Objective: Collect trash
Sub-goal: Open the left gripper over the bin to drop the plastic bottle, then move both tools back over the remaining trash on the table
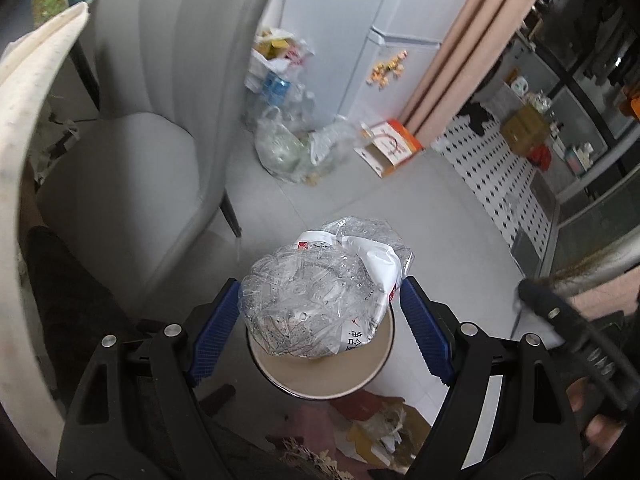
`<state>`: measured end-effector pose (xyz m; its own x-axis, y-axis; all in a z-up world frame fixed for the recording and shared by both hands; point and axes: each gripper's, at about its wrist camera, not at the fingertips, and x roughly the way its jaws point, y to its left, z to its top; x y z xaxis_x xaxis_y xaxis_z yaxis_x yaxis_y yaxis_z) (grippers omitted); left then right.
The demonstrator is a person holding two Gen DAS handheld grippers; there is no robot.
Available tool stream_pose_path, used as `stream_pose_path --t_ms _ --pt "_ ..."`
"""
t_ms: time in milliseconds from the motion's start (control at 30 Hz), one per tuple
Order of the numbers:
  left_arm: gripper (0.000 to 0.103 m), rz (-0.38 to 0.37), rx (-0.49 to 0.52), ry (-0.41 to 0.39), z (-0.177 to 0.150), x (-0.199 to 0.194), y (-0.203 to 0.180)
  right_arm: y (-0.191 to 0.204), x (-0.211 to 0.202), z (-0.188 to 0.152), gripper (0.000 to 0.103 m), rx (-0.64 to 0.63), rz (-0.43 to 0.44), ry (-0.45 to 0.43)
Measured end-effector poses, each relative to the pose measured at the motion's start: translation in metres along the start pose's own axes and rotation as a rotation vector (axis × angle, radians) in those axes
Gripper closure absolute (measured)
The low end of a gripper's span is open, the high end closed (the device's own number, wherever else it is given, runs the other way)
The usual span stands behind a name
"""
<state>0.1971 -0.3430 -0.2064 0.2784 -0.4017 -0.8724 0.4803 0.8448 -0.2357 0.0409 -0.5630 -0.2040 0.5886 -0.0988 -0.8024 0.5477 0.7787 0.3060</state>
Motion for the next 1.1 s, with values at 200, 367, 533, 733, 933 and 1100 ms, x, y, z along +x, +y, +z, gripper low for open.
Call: stream_pose_path --t_ms 200,367,533,733,933,1100 --pt "0.007 -0.043 -0.010 0.014 0.000 0.001 -0.007 -0.012 -0.017 0.011 0.043 0.031 -0.019 -0.042" --pt "0.006 -0.046 -0.051 -0.019 0.002 -0.015 0.003 -0.002 -0.027 0.014 0.043 0.018 -0.009 -0.063" --pt "0.006 -0.054 -0.088 -0.079 0.007 -0.045 0.018 0.017 -0.040 0.015 0.039 -0.003 0.007 -0.086" --pt "0.006 -0.049 -0.147 -0.174 0.009 -0.095 0.049 0.053 -0.058 0.011 0.027 -0.054 0.031 -0.127" --pt "0.006 -0.023 -0.216 -0.268 -0.001 -0.145 0.092 0.105 -0.071 0.000 0.026 -0.137 0.072 -0.139" --pt "0.006 0.022 -0.268 -0.322 -0.015 -0.181 0.132 0.149 -0.082 -0.011 0.021 -0.205 0.114 -0.147"
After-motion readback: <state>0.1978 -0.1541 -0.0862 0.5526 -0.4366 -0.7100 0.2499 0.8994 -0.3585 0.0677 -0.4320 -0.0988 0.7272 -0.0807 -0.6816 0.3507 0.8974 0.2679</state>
